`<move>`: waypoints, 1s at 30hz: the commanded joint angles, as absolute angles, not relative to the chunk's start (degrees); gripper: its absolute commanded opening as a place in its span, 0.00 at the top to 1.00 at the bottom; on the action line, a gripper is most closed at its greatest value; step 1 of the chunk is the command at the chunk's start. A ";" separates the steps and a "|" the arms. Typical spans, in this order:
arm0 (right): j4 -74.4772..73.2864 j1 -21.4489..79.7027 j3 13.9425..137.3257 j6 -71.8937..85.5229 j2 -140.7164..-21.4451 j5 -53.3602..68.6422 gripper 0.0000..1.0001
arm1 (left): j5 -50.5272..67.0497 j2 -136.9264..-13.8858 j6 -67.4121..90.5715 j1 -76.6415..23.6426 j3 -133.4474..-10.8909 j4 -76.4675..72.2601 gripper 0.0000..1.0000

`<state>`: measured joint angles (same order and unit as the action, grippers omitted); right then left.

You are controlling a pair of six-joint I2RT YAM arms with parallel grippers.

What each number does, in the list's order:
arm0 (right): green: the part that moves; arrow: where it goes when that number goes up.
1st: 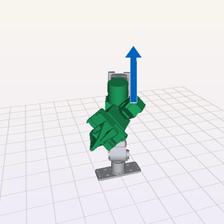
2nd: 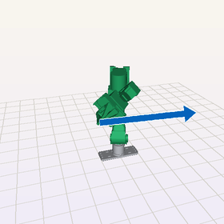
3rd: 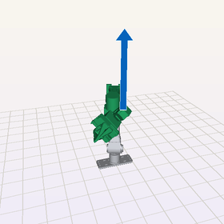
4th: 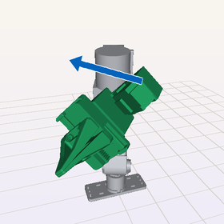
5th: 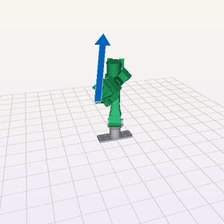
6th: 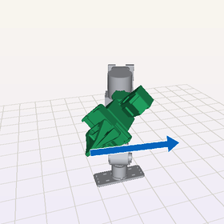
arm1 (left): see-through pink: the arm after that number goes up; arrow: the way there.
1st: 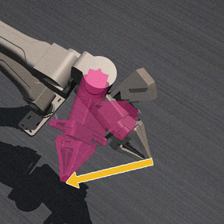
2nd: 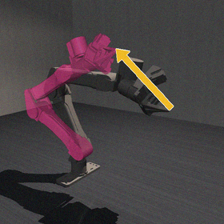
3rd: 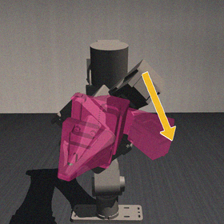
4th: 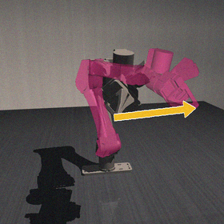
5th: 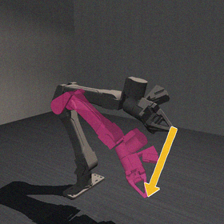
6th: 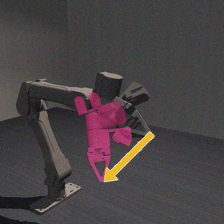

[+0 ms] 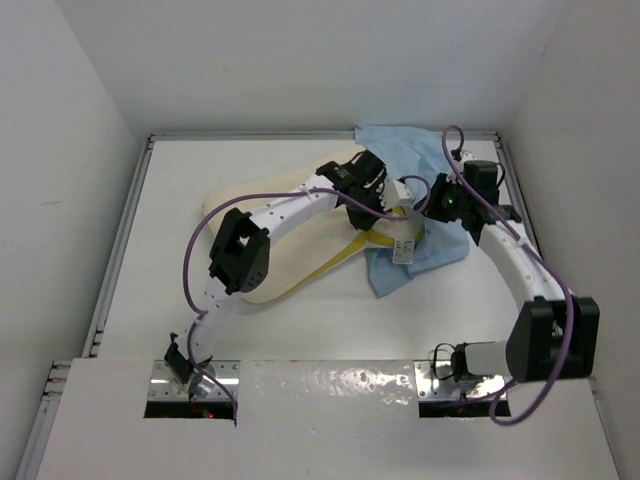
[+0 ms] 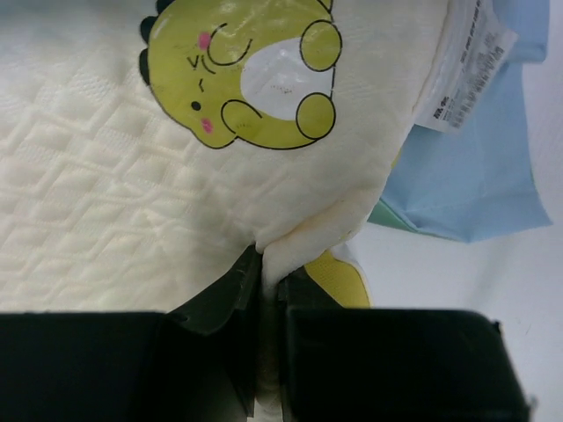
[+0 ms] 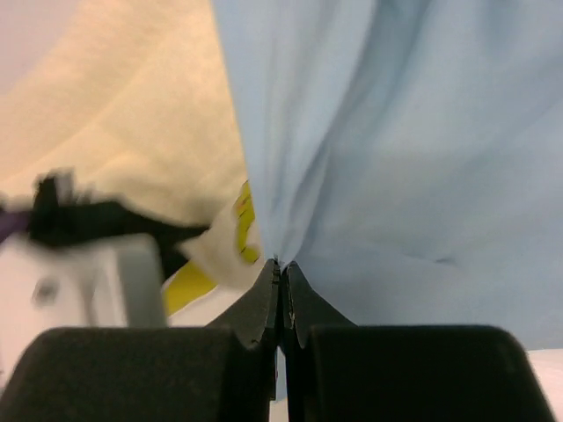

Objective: Put the pillow into the pillowcase

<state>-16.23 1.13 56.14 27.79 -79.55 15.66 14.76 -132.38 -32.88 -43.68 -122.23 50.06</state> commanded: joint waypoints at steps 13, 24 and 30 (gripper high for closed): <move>-4.10 8.53 45.17 50.46 -74.62 24.55 0.99 | 38.04 -131.22 -20.31 -39.64 -119.62 33.31 1.00; -30.15 5.27 64.83 30.33 -79.36 7.21 0.16 | 45.01 -121.47 -27.24 -25.87 -120.06 44.91 0.03; -32.69 5.27 84.61 30.84 -94.90 0.99 0.77 | 26.70 -119.60 -18.39 -14.43 -121.11 38.51 0.16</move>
